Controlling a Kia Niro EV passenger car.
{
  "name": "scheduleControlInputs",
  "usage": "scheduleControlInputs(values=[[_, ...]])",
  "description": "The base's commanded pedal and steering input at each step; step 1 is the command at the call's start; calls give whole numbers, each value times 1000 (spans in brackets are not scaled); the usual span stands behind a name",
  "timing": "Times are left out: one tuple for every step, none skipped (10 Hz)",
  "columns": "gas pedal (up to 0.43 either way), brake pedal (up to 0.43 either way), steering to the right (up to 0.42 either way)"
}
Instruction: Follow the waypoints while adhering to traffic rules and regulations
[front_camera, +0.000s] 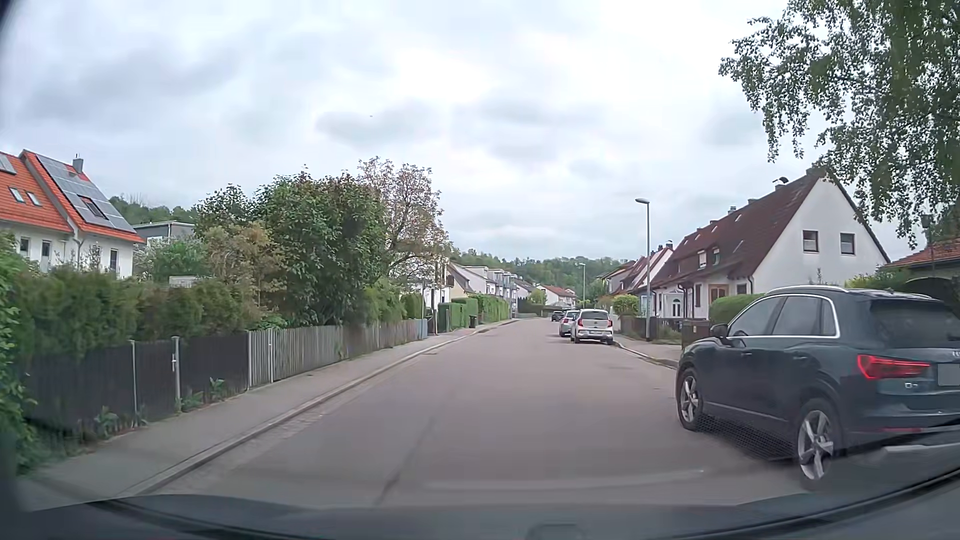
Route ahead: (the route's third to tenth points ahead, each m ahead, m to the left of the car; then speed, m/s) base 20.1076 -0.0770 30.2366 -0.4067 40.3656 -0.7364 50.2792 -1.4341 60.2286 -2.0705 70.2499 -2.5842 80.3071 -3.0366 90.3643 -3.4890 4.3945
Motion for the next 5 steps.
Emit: scheduleControlInputs(values=[[0, 0, 32], [0, 0, 32], [47, 0, 31], [87, 0, 29], [118, 0, 26]])
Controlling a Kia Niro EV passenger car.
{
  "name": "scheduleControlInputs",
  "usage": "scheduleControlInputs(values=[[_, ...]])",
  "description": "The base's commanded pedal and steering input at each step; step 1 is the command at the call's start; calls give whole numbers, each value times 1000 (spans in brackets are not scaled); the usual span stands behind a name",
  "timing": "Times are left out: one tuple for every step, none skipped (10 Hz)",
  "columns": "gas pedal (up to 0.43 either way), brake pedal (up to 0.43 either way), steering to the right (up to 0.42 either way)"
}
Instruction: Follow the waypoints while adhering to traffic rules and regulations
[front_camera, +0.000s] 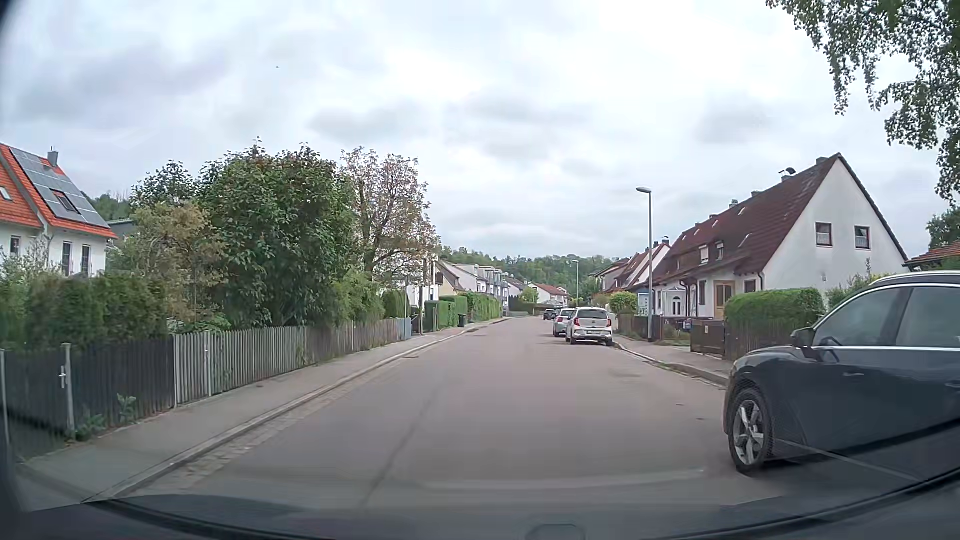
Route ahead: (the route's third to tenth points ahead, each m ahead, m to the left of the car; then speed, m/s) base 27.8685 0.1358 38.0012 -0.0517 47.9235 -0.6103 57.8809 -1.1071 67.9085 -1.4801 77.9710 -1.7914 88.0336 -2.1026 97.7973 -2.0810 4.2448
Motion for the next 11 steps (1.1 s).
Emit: scheduleControlInputs(values=[[157, 0, 26], [177, 0, 26], [169, 0, 23], [169, 0, 17], [169, 0, 9], [169, 0, 4], [169, 0, 3], [169, 0, 2], [169, 0, 0], [169, 0, -1], [169, 0, -3]])
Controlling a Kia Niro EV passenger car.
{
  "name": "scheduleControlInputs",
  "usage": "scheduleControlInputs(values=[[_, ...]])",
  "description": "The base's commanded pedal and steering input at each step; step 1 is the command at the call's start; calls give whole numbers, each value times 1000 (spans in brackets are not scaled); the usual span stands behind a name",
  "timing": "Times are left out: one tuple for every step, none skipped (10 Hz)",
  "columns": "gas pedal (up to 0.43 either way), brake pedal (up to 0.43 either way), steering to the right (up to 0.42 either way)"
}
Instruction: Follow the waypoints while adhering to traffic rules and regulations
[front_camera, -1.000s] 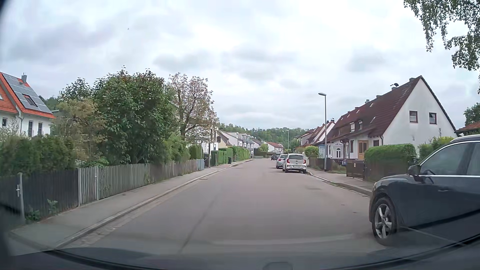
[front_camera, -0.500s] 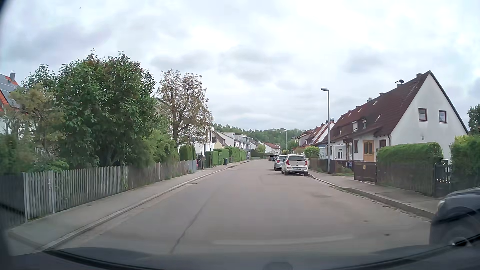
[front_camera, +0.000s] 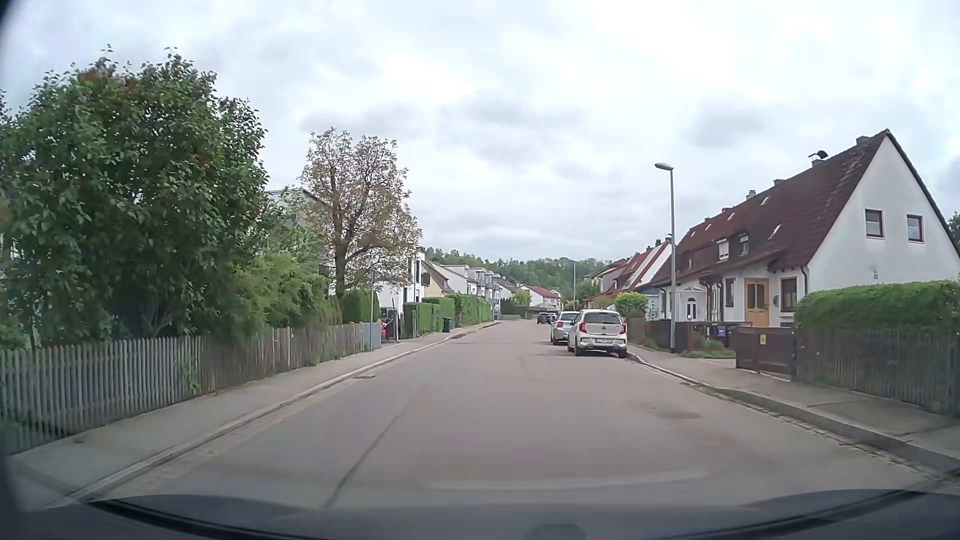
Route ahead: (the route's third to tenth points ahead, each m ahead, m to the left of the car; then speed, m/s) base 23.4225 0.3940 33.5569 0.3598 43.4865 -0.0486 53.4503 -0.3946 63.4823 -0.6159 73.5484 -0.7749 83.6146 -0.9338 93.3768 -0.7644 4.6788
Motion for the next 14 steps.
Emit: scheduleControlInputs(values=[[169, 0, -6], [169, 0, -7], [169, 0, -8], [169, 0, -8], [169, 0, -8], [177, 0, -8], [177, 0, -8], [177, 0, -8], [177, 0, -8], [177, 0, -8], [177, 0, -8], [177, 0, -8], [177, 0, -8], [177, 0, -8]])
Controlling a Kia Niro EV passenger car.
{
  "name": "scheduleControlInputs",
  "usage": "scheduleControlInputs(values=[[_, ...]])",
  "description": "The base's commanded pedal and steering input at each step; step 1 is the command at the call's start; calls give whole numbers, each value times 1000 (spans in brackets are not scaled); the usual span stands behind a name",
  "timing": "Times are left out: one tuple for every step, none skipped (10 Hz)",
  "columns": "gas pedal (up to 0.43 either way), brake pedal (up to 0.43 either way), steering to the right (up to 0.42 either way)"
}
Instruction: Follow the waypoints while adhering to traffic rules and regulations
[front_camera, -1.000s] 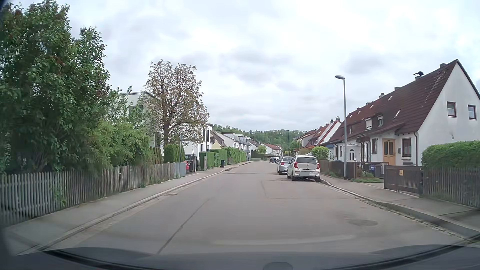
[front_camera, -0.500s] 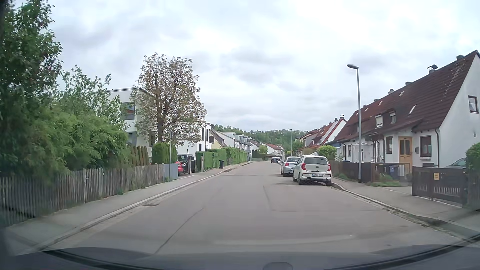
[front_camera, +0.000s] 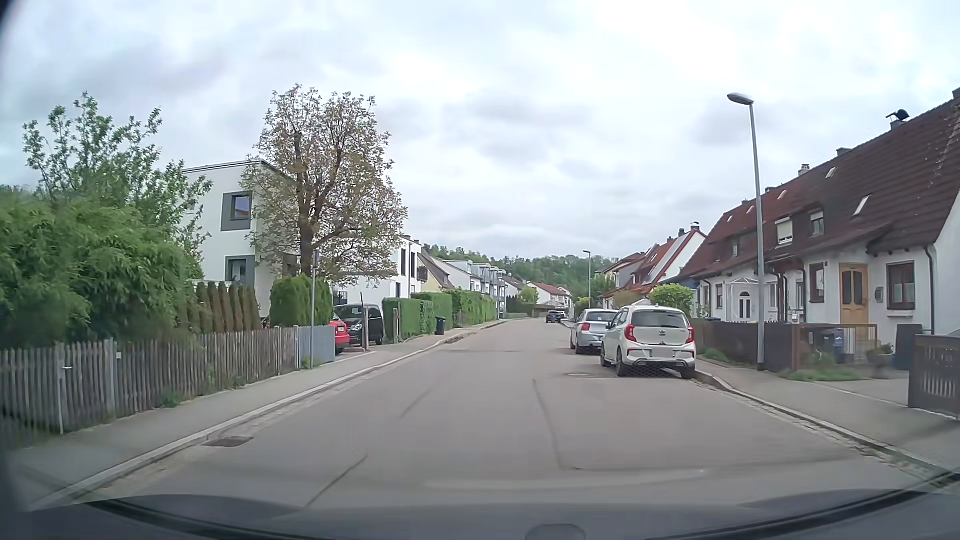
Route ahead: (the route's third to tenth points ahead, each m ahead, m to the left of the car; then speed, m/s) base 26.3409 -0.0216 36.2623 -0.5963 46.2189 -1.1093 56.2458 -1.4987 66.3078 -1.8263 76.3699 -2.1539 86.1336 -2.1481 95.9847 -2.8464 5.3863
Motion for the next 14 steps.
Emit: scheduleControlInputs(values=[[177, 0, -8], [177, 0, -8], [177, 0, -8], [177, 0, -7], [177, 0, -7], [177, 0, -7], [177, 0, -7], [177, 0, -6], [177, 0, -6], [177, 0, -6], [169, 0, -6], [169, 0, -6], [157, 0, -6], [157, 0, -5]])
